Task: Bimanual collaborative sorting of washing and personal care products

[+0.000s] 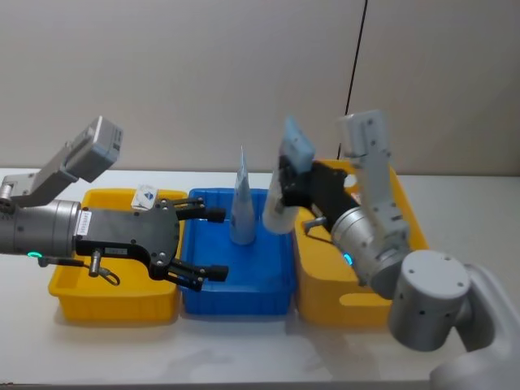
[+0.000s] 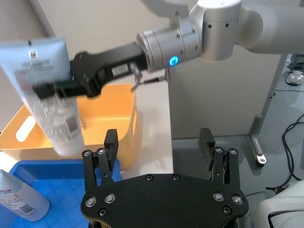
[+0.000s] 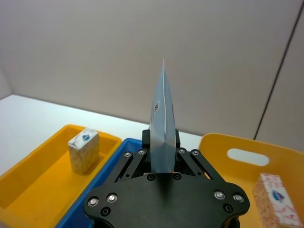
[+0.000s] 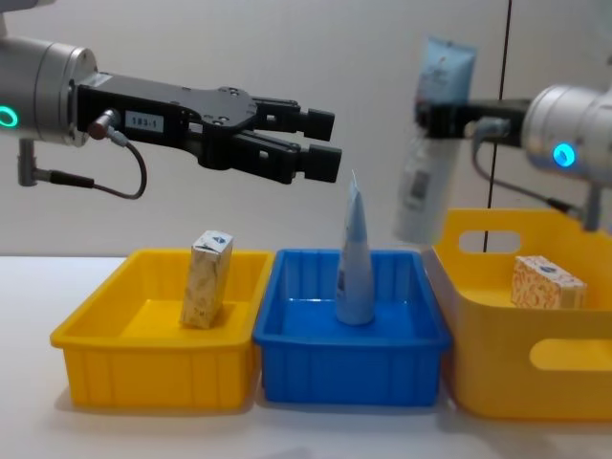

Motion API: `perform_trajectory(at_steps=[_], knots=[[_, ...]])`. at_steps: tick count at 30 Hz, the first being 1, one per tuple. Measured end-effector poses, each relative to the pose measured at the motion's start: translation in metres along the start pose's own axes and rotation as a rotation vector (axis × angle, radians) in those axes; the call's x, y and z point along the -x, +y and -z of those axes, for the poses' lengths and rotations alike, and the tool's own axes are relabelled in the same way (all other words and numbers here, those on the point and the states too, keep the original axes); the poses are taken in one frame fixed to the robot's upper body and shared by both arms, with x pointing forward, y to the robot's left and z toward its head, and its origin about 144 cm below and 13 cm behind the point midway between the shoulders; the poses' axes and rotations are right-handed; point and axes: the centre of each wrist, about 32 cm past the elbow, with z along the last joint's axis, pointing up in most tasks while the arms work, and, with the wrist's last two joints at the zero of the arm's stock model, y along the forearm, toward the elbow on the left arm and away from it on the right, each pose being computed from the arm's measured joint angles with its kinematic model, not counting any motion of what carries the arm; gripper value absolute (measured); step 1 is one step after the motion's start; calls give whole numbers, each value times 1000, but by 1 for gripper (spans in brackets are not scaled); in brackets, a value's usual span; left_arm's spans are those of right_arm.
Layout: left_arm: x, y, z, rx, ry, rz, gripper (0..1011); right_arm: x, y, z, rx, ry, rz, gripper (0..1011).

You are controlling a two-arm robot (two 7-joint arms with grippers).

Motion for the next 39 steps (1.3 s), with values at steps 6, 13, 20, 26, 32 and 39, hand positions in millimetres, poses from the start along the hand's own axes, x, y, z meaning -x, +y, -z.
perform_trajectory(at_steps=[6,13,20,26,32,39], knots=[[0,0,0,0,0,0,1001,-11,-7,-9,-22,15,54,179],[0,0,0,0,0,0,1001,-22,-8,-10,-28,6,134,180],[0,0,0,0,0,0,1001,-29,0,-1,-10,-30,220,180],[0,0,0,0,0,0,1001,-31,10,9,24,-59,272,180],[0,0,0,0,0,0,1001,-29,22,21,61,-86,305,179],[0,0,0,0,0,0,1001,-25,33,32,90,-111,322,180]])
